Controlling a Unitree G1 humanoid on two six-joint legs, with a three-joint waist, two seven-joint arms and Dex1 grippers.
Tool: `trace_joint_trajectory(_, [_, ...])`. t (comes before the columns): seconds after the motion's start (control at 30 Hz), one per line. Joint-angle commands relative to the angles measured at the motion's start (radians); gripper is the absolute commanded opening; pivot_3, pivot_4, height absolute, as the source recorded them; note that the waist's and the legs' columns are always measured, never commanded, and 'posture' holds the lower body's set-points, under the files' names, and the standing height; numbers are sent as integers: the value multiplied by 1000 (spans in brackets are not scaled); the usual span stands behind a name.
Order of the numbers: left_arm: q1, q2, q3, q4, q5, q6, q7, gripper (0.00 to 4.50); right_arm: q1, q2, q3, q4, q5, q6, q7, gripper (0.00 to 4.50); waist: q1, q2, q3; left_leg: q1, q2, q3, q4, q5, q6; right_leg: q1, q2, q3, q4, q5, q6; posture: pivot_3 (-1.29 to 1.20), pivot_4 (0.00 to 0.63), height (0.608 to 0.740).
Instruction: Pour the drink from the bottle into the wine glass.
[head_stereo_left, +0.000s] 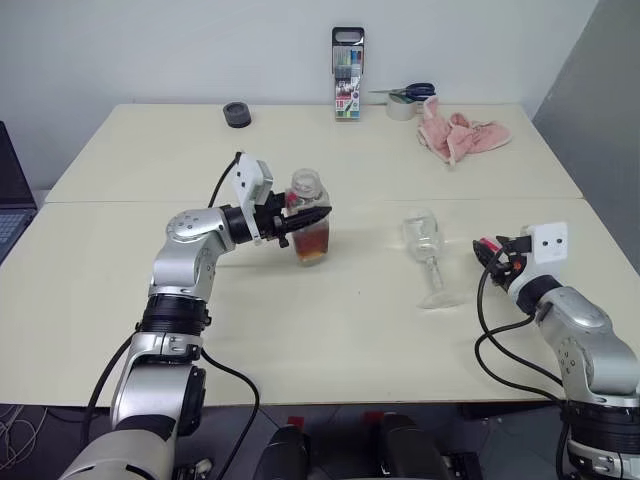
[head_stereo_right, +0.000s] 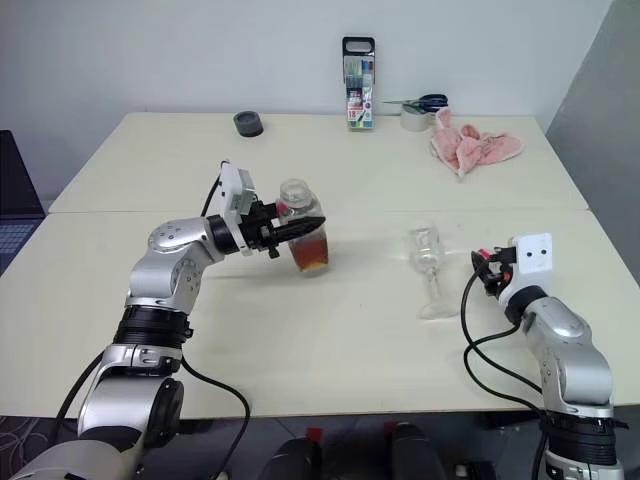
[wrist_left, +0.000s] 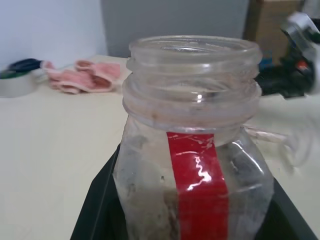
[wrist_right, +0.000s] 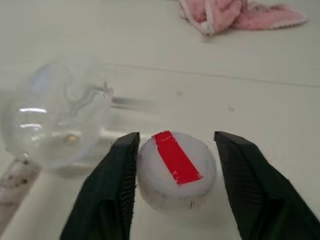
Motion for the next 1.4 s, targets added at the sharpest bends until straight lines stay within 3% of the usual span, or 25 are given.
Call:
trace_joint_trajectory(0.03, [-27, 20, 40, -43, -14, -8, 51, 1680, -11, -16, -5, -27, 8, 22, 4, 3822, 1, 0, 0, 0, 0, 0, 0, 0, 0, 0, 0, 0, 0, 0, 0, 0, 150, 740])
trace_joint_trajectory(0.1, [-27, 26, 45, -36, 0, -22, 84, 1680, -15, -24, -2, -25, 1, 20, 10, 4487, 1, 0, 0, 0, 0, 0, 0, 0, 0, 0, 0, 0, 0, 0, 0, 0, 150, 740])
trace_joint_trajectory(0.3, [-25, 50, 94, 24, 57, -88, 261, 1680, -56, -88, 54, -139, 12, 0, 93, 4500, 0, 0, 0, 0, 0, 0, 0, 0, 0, 0, 0, 0, 0, 0, 0, 0, 150, 740])
trace_joint_trajectory(0.47, [-38, 96, 156, 117, 83, -117, 403, 1678, -195, -72, 200, -284, 188, 98, 260, 4500, -10, 0, 0, 1, 1, -1, 0, 0, 0, 0, 1, 0, 0, 0, 0, 0, 150, 740])
trace_joint_trajectory(0.77, [-25, 144, 237, 253, 56, -154, 480, 1674, -442, 65, 439, -97, 89, 56, 271, 4500, 5, -1, 0, -1, -1, -4, 1, 1, -2, 0, -1, -4, -1, 0, 0, 0, 150, 740])
trace_joint_trajectory(1.13, [6, 142, 239, 366, 83, -258, 516, 1674, -468, 155, 539, -53, 16, 7, 290, 4500, 1, -1, 0, -2, 0, -5, 0, 2, -4, -1, -1, -4, -1, 0, 0, 0, 150, 740])
trace_joint_trajectory(1.4, [5, 131, 244, 438, 68, -295, 508, 4282, -462, 180, 546, -71, -2, 22, 293, 4500, 2, -2, -1, -1, -1, -5, 1, 2, -3, -1, -1, -5, 1, 0, 0, 0, 150, 740])
